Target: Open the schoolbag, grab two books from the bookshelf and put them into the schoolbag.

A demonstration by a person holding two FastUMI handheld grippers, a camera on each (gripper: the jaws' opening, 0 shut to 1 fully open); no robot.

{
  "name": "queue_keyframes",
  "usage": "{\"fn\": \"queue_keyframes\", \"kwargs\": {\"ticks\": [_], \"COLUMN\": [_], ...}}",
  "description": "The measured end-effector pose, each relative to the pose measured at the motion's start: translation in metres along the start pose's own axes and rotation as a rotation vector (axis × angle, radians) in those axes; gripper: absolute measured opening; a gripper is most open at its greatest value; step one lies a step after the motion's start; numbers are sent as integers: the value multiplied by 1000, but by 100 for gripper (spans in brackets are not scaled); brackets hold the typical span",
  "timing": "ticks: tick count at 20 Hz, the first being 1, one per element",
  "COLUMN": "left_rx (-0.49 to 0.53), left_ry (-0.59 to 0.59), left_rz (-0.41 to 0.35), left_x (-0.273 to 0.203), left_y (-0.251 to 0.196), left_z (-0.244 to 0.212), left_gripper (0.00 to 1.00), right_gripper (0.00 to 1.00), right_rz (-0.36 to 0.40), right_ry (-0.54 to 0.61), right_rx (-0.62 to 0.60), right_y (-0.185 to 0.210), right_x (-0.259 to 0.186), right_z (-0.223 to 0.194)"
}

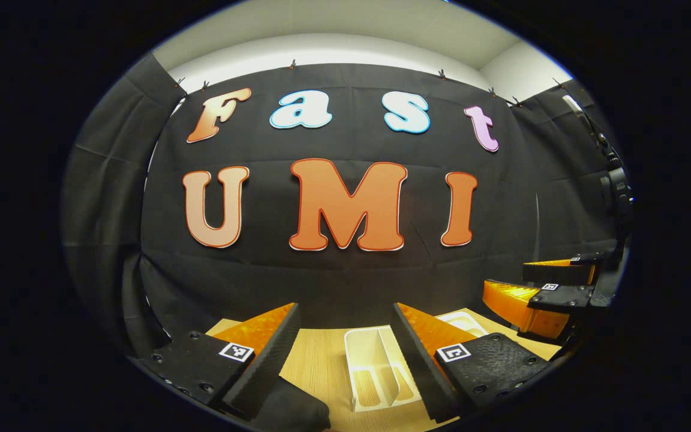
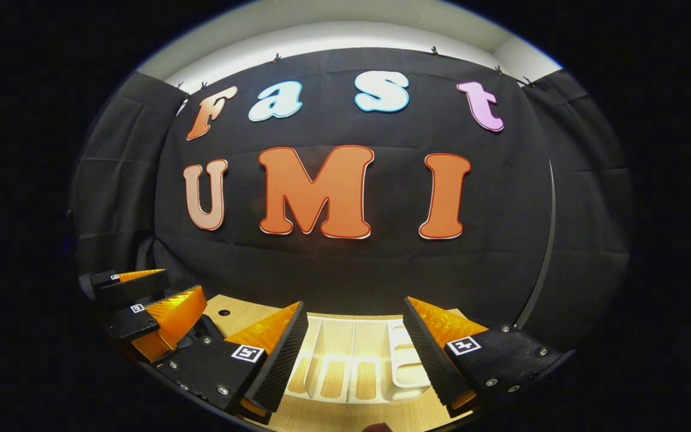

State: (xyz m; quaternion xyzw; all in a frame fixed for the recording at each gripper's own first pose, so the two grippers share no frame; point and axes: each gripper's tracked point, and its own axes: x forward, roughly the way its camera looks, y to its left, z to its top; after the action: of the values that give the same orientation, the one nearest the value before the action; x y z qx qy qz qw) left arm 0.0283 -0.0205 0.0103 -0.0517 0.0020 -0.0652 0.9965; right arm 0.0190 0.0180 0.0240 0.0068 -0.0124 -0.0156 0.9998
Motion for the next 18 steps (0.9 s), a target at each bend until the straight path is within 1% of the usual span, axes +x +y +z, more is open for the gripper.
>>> {"fn": "queue_keyframes", "kwargs": {"ticks": [6, 13, 18], "left_rx": [18, 28, 27], "left_ry": [-9, -22, -14], "left_rz": [-7, 15, 4], "left_x": [0, 2, 4], "left_y": [-2, 6, 7], "left_z": [0, 4, 3], "left_gripper": [95, 95, 94], "right_gripper": [95, 95, 95], "right_rz": [-6, 1, -4], "right_ry": [6, 11, 2], "right_rx": [10, -4, -14], "right_y": [-3, -1, 0], "right_x": [2, 4, 3], "right_z": [-4, -5, -3]}}
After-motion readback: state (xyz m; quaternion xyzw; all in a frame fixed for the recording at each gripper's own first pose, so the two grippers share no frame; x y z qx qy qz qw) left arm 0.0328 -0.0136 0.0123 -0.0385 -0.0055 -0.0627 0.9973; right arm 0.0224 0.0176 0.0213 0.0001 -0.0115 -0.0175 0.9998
